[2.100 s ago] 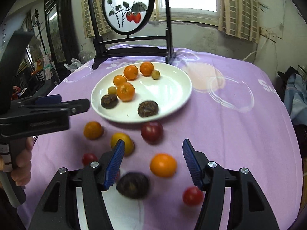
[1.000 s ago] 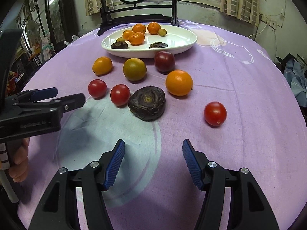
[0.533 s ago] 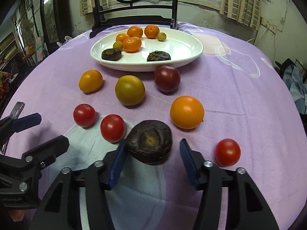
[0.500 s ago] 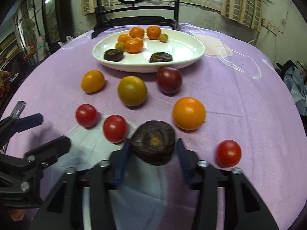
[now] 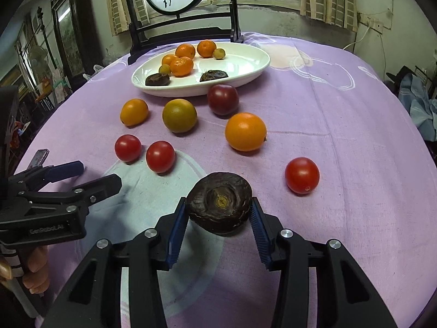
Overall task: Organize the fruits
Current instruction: 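Grasp a dark brown fruit with the right tool while the left tool grasps a red tomato, then carry the dark brown fruit and red tomato onto the plate and release both, then grasp a red tomato with the right tool while the left tool grasps another red tomato, then carry both red tomatoes onto the plate and open both tools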
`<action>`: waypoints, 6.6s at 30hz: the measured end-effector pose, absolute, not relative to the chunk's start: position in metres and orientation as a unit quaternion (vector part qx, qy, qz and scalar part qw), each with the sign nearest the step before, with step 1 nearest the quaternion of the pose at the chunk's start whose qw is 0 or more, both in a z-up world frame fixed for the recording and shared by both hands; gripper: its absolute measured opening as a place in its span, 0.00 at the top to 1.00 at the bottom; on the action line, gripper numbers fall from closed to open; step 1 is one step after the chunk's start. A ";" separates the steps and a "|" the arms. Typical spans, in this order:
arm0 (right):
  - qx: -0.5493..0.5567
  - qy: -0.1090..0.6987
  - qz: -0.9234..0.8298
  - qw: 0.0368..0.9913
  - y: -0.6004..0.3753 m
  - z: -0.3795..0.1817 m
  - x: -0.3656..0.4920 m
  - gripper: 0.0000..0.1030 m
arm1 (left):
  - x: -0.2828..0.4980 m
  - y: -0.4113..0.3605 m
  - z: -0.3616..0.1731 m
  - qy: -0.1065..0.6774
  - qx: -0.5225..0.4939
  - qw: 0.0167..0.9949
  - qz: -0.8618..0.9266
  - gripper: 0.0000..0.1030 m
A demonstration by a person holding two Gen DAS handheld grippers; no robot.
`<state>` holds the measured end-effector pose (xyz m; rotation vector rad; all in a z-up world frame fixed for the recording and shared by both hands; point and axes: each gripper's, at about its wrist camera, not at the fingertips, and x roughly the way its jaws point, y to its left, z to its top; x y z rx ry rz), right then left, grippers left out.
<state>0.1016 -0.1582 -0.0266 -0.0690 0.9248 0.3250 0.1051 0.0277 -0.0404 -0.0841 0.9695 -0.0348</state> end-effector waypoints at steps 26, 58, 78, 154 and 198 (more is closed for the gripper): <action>-0.032 0.439 0.193 0.877 -0.157 -0.020 0.088 0.55 | 0.133 0.000 -0.038 0.455 0.000 0.890 -0.032 0.72; -0.030 0.364 0.181 0.913 -0.149 0.063 0.167 0.55 | 0.187 0.016 0.041 0.429 -0.015 0.903 -0.008 0.72; -0.033 0.413 0.140 0.899 -0.116 0.015 0.282 0.55 | 0.305 0.021 -0.002 0.472 -0.025 0.881 0.036 0.72; 0.005 0.442 0.099 0.891 -0.197 -0.028 0.112 0.72 | 0.113 -0.007 -0.037 0.465 -0.019 0.885 -0.033 0.16; -0.001 0.384 0.161 0.909 -0.172 0.018 0.109 0.72 | 0.126 0.003 0.037 0.424 0.026 0.905 -0.031 0.73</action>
